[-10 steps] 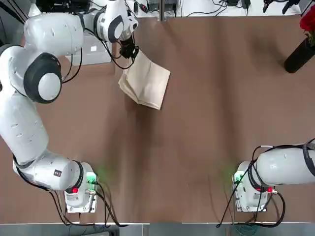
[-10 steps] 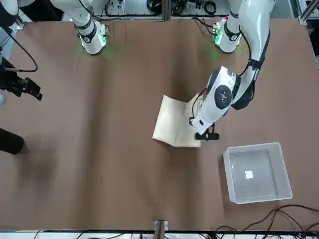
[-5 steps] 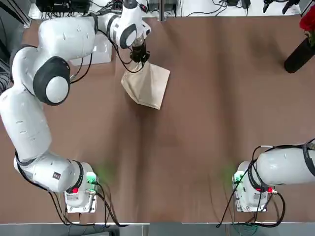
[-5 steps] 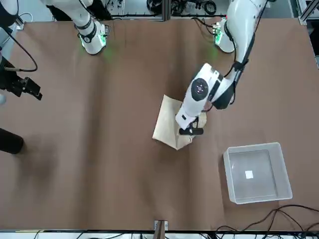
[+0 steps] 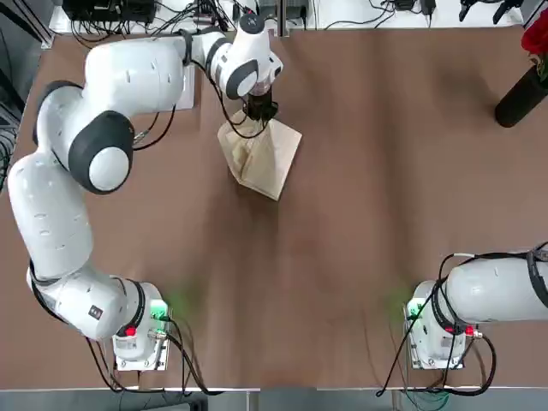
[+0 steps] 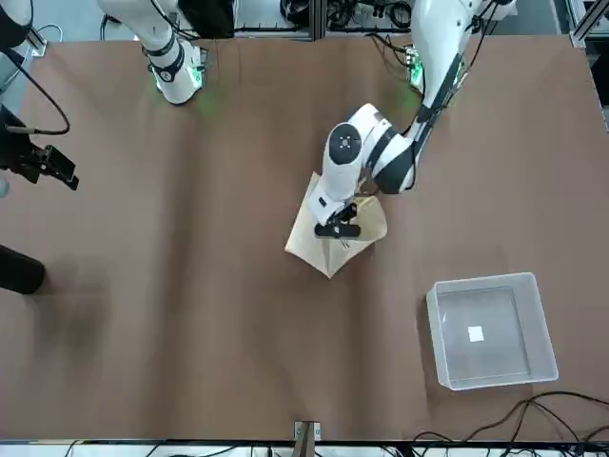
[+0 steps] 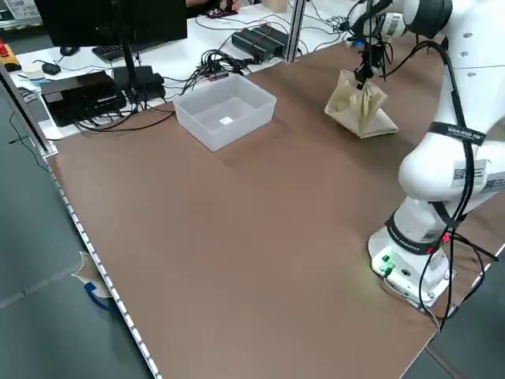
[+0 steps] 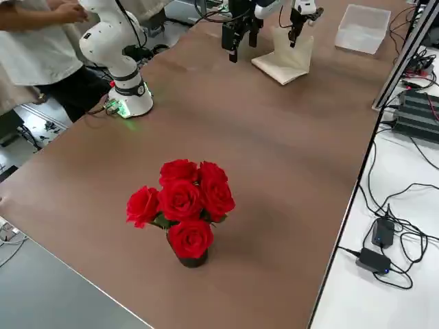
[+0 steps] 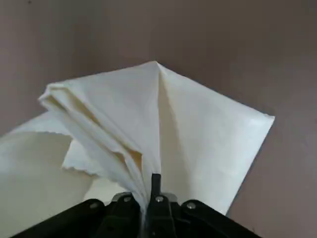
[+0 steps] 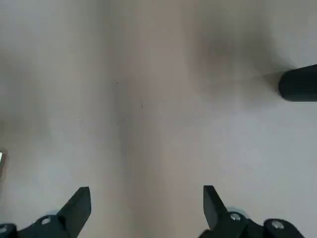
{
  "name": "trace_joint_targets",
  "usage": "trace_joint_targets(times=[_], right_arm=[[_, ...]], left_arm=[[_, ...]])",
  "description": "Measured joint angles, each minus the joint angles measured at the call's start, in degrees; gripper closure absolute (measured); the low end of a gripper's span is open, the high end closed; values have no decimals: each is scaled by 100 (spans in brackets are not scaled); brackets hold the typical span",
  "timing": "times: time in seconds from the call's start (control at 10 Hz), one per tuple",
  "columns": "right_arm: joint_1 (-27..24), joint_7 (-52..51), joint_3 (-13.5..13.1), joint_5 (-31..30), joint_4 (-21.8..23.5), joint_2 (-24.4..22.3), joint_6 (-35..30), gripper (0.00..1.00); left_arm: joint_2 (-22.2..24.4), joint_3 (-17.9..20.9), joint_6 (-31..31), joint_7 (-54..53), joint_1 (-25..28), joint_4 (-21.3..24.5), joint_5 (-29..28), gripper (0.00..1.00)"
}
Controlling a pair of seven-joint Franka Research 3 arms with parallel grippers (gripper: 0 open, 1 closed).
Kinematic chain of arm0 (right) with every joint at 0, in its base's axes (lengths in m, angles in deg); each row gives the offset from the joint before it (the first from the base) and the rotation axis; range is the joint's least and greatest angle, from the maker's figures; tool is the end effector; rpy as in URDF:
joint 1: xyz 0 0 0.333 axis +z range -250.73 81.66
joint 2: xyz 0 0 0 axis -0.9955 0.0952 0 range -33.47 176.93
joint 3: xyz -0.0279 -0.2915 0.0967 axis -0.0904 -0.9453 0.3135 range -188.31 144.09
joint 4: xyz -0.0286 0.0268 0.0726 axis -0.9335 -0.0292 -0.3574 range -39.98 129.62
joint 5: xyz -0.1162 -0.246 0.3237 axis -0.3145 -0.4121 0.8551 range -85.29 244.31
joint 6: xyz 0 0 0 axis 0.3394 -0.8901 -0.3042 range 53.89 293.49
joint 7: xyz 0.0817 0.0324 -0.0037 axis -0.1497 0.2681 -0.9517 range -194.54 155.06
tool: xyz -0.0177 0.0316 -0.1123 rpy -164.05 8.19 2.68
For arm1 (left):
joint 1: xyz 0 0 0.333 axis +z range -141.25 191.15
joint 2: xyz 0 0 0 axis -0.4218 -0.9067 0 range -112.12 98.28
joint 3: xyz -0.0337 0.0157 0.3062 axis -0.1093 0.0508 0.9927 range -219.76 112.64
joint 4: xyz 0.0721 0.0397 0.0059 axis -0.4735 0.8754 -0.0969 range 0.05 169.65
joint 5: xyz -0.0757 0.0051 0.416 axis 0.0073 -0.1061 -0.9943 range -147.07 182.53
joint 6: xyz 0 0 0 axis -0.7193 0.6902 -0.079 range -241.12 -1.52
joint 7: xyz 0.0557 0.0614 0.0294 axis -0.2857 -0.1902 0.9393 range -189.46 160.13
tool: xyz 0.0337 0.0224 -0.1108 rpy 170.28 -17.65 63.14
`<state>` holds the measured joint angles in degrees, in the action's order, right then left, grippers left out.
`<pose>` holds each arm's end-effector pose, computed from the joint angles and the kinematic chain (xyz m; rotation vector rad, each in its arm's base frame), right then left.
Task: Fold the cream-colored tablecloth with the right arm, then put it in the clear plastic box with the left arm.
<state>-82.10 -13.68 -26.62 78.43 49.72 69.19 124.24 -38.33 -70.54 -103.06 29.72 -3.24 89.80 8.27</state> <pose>0.5790 -0.0240 0.5837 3.1192 -0.2193 0.0467 0.5082 -0.4767 0.2581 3.1199 -0.1105 -0.0131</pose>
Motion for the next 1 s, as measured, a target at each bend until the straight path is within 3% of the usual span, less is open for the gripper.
trace_joint_targets(times=[0.4,1.0], right_arm=[[-6,-26,-31,-1,0,-5,-22,0],[-8,-39,-85,-1,0,-7,-32,0]], left_arm=[[-584,138,-4,128,-467,-494,-119,93],[-980,273,-60,197,-1071,-835,-172,93]])
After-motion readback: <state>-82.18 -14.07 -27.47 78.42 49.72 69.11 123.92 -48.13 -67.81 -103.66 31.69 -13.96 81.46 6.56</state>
